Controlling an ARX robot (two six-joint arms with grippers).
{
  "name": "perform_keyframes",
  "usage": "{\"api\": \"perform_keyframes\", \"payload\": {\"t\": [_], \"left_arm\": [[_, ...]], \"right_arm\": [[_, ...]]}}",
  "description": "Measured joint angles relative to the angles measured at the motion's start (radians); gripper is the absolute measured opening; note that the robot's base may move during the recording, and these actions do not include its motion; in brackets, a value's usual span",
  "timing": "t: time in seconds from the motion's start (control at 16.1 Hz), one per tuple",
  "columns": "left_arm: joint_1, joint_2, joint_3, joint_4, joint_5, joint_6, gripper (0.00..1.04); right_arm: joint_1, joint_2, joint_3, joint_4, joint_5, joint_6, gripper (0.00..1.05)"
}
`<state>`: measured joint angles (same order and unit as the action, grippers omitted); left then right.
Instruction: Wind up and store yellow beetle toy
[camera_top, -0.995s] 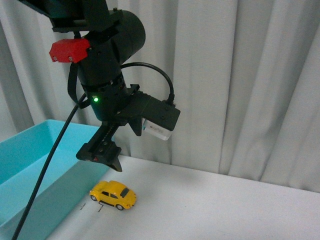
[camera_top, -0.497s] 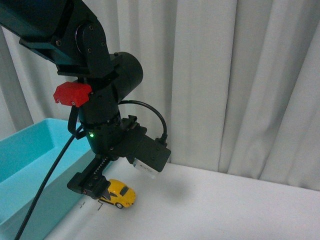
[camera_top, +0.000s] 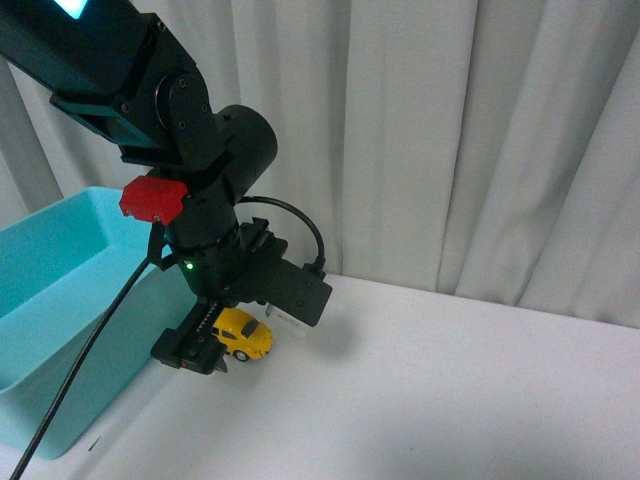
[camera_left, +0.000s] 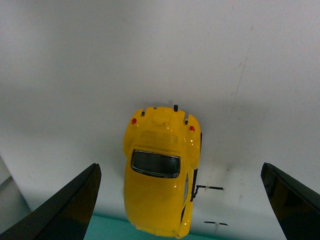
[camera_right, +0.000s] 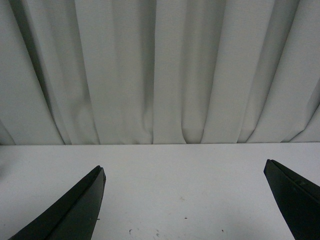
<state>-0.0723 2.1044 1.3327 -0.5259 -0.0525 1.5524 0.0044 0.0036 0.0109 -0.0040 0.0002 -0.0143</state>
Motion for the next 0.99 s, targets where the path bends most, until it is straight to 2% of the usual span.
{"api": "perform_keyframes", "payload": {"t": [0.19, 0.37, 0.44, 0.5, 0.75, 0.99], "left_arm": [[0.015, 0.059, 0.003, 0.028, -0.007, -0.014, 0.95], [0.015, 0.064, 0.027, 0.023, -0.008, -0.015, 0.6], [0.014, 0.064, 0.034, 0.013, -0.01, -0.026, 0.5], [0.011, 0.064, 0.042, 0.002, -0.01, -0.026, 0.45], [-0.023, 0.052, 0.055, -0.052, 0.043, 0.025, 0.42], [-0.071, -0.093, 0.146, -0.23, 0.249, -0.158, 0.42]], "right_arm": [[0.0, 0.0, 0.0, 0.0, 0.0, 0.0, 0.98], [0.0, 0.0, 0.0, 0.0, 0.0, 0.0, 0.98], [0.0, 0.0, 0.0, 0.0, 0.0, 0.0, 0.98], [0.0, 0.0, 0.0, 0.0, 0.0, 0.0, 0.98], [0.0, 0.0, 0.0, 0.0, 0.0, 0.0, 0.98], [0.0, 0.0, 0.0, 0.0, 0.0, 0.0, 0.98]]}}
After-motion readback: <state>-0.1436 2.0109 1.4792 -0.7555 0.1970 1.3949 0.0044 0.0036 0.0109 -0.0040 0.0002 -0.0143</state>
